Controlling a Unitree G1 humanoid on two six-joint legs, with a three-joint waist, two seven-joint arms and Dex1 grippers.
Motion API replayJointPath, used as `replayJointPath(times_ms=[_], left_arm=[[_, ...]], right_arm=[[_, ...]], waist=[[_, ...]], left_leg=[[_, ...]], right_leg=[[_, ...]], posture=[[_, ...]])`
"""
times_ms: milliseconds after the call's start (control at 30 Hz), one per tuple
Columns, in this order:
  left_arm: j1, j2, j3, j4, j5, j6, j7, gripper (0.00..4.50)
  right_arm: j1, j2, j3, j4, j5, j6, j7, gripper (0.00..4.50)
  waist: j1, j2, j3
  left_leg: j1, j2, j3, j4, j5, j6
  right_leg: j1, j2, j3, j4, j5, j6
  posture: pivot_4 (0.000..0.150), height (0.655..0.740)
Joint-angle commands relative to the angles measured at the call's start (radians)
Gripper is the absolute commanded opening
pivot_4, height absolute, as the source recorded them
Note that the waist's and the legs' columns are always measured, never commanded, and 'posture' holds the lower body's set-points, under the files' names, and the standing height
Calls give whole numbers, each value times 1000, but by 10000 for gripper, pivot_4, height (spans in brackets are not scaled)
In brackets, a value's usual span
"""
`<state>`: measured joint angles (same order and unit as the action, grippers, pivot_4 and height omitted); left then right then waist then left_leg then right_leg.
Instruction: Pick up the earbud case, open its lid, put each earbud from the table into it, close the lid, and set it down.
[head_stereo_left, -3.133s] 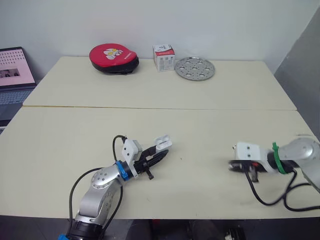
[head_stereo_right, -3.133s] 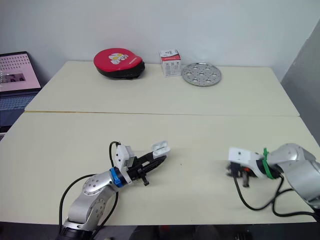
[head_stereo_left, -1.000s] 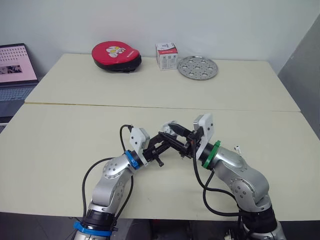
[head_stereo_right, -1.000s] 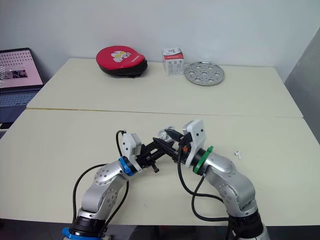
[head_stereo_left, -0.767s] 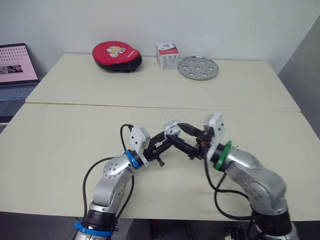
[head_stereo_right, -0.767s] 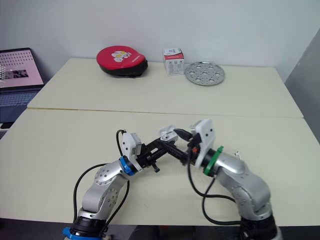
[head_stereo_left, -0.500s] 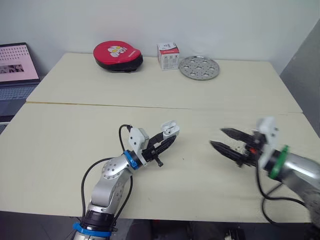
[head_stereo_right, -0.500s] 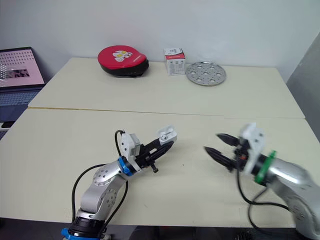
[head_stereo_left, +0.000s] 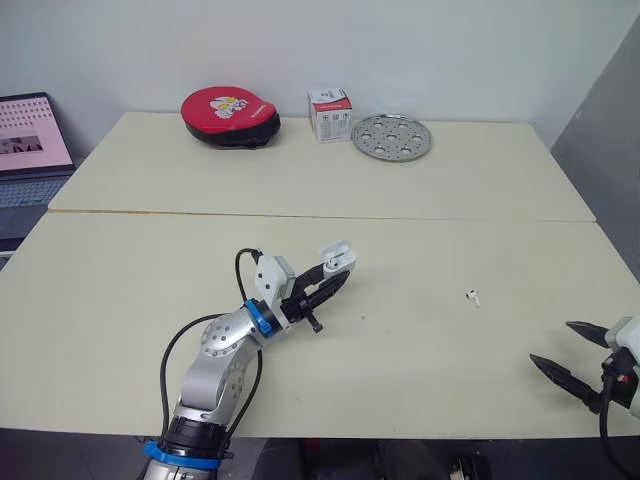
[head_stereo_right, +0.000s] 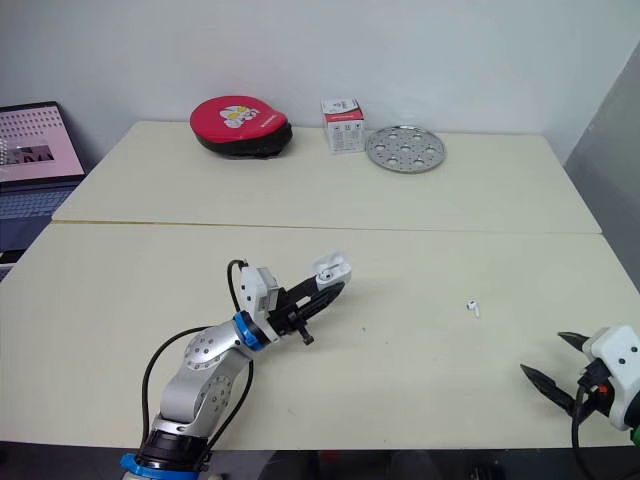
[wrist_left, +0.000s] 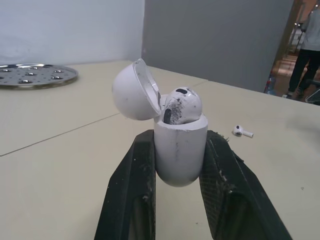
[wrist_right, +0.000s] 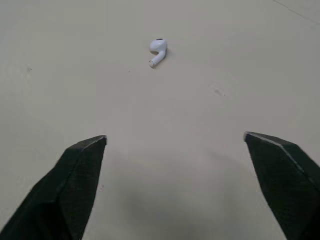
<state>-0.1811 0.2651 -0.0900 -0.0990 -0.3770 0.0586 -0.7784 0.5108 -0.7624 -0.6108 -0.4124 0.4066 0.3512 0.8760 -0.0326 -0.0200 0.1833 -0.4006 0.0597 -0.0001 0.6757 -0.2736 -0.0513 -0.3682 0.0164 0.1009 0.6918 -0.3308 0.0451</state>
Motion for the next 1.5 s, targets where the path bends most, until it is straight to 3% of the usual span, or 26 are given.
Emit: replayJointPath(times_ms=[33, 267, 500, 867, 1000, 1300, 1400, 1500], left_arm=[[-11, 0, 4, -15, -7, -23, -13, 8088], [-6, 0, 0, -16, -4, -24, -18, 8088], [4, -5, -8, -24, 3, -25, -13, 8088], [20, -5, -11, -37, 6, -22, 1, 8088], [25, -3, -15, -43, 3, -19, 3, 8088], [34, 1, -15, -50, 2, -16, 7, 8088], [38, 6, -13, -57, 0, -10, 6, 8088], [42, 10, -13, -66, -2, -3, 6, 8088]], right_arm=[[5, -18, -44, -10, -5, -21, 17, 45000], [-122, -12, 68, -62, 2, 79, -73, 45000], [-394, 115, 267, 8, -69, 208, -314, 45000], [-530, 176, 412, 175, -139, 218, -375, 45000], [-563, 190, 437, 231, -149, 204, -374, 36088], [-542, 139, 425, 181, -114, 325, -343, 3943], [-537, 92, 444, 118, -93, 325, -281, 4057], [-534, -13, 492, 47, -61, 278, -107, 4057]], waist=[[0, 0, 0], [-1, 0, 0], [1, 0, 0], [3, 1, 0], [1, 1, 0], [7, 1, 0], [6, 1, 0], [4, 1, 0]], left_leg=[[0, 0, 0, 0, 0, 0], [0, 0, 1, 0, 0, 0], [0, 0, 0, 0, 0, 0], [0, 0, 0, 0, 0, 0], [1, 0, 0, 0, 0, 0], [0, 0, 0, 1, 0, 0], [0, 0, 0, 1, 0, 0], [0, 0, 0, 0, 0, 0]], right_leg=[[0, 0, 0, 0, 0, 0], [0, 0, 1, 0, 0, 0], [0, 0, 0, 0, 0, 0], [-1, -1, 0, 2, 0, 0], [-1, 0, 0, 4, 0, 0], [-1, -1, -1, 4, 0, 0], [-1, -1, -1, 3, 0, 0], [-1, 0, -1, 3, 0, 0]], posture=[[1500, 7400], [1500, 7400], [1500, 7400], [1500, 7400], [1500, 7400], [1500, 7400], [1500, 7400], [1500, 7400]])
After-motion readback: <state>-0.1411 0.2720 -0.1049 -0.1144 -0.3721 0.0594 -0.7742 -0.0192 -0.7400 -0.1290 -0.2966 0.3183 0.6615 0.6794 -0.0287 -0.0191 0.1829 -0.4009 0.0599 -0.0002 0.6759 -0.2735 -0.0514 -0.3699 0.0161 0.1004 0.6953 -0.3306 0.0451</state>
